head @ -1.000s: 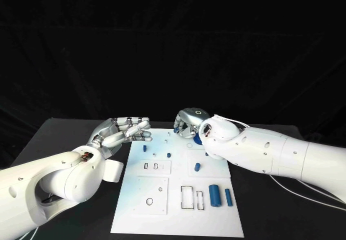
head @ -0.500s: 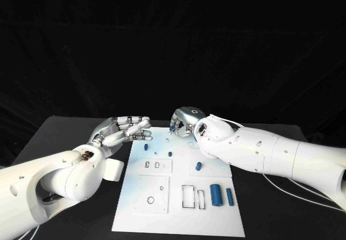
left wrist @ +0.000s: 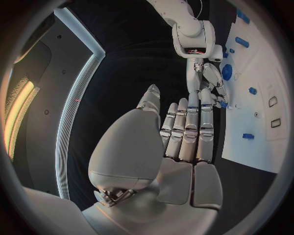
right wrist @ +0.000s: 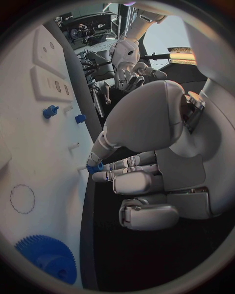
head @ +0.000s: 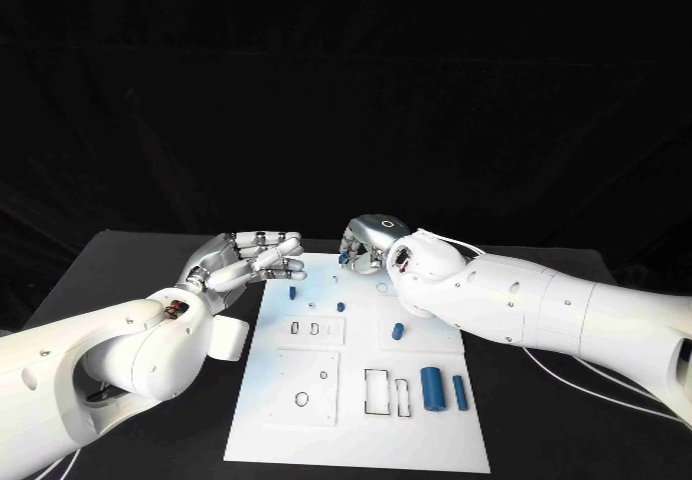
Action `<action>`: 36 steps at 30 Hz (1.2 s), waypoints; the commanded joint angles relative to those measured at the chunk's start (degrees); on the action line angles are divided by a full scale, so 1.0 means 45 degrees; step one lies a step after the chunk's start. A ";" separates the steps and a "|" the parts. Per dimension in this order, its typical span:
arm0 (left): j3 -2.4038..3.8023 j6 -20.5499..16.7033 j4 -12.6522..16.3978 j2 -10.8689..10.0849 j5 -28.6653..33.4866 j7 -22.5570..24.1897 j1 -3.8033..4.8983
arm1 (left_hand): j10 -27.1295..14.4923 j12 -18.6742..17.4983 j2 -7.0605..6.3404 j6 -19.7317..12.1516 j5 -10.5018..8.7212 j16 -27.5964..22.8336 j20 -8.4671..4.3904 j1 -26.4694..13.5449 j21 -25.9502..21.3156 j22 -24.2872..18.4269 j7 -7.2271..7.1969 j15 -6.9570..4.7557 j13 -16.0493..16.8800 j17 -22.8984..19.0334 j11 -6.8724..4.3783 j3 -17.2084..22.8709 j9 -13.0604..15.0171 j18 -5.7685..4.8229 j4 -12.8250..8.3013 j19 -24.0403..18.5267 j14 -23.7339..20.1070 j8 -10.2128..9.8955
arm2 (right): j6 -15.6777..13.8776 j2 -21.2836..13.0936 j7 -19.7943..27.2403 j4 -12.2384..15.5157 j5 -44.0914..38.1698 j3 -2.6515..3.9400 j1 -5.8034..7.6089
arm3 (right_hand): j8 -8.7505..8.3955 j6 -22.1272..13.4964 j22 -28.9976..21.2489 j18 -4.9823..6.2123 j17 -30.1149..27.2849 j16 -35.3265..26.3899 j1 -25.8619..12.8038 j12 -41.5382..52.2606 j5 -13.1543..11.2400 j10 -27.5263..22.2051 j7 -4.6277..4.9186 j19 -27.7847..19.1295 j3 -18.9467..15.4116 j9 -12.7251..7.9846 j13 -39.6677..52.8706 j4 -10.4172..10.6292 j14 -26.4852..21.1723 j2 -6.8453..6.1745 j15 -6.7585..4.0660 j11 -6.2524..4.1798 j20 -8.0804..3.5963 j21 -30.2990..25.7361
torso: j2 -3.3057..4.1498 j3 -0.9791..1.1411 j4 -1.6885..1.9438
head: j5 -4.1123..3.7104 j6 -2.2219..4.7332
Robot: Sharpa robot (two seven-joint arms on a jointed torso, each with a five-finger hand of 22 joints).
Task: Assemble the parts on the task board
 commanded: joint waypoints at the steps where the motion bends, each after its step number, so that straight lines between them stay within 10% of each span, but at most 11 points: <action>1: 0.0014 0.0163 0.0056 0.0030 0.0040 0.0101 0.0020 | -0.0075 -0.0049 0.0135 -0.0035 -0.0029 -0.0070 -0.0003 -0.0029 0.0050 0.0019 0.0047 0.0048 -0.0017 0.0018 0.0011 -0.0054 -0.0016 0.0135 0.0001 0.0078 -0.0043 -0.0048 | 0.0426 0.0091 -0.0087 -0.0126 -0.0276 -0.0010 -0.0034 | 0.0062 0.0056 0.0966 -0.0222 -0.0039 0.0064 -0.0034 -0.0082 -0.0064 0.0034 0.0028 0.0026 0.0003 0.0269 -0.0017 0.0075 0.0320 -0.0029 -0.0058 0.0069 0.0055 0.0003 | 0.0009 0.0002 0.0011 | 0.0003 -0.0051; 23: 0.0028 0.0128 0.0106 -0.0011 0.0058 0.0072 0.0085 | -0.0087 -0.0058 0.0176 -0.0042 -0.0026 -0.0082 -0.0001 -0.0033 0.0053 0.0019 0.0051 0.0054 -0.0016 0.0027 0.0017 -0.0050 -0.0015 0.0133 0.0010 0.0070 -0.0060 -0.0056 | 0.0264 0.0388 -0.0099 -0.0527 -0.0334 -0.0031 -0.0166 | -0.0012 -0.0064 0.0924 -0.0208 -0.0088 0.0064 -0.0112 -0.0132 -0.0147 -0.0071 0.0073 -0.0024 -0.0020 0.0289 -0.0037 0.0179 0.0283 -0.0128 -0.0032 0.0104 0.0077 -0.0030 | 0.0035 -0.0008 0.0000 | 0.0104 -0.0140; 36: 0.0029 0.0107 0.0064 -0.0028 0.0058 -0.0016 0.0136 | -0.0095 -0.0065 0.0206 -0.0047 -0.0024 -0.0088 0.0001 -0.0030 0.0058 0.0020 0.0055 0.0058 -0.0014 0.0035 0.0021 -0.0048 -0.0014 0.0133 0.0013 0.0065 -0.0070 -0.0063 | 0.0270 0.0475 -0.0052 -0.0703 -0.0204 -0.0036 -0.0170 | -0.0643 -0.1273 0.0343 -0.0061 -0.0624 -0.0210 -0.0374 -0.0148 -0.0142 -0.1142 0.0485 -0.0504 -0.0268 0.0096 -0.0199 0.0537 0.0078 -0.0696 0.0273 0.0480 0.0346 -0.0426 | 0.0030 -0.0014 -0.0015 | 0.0131 -0.0141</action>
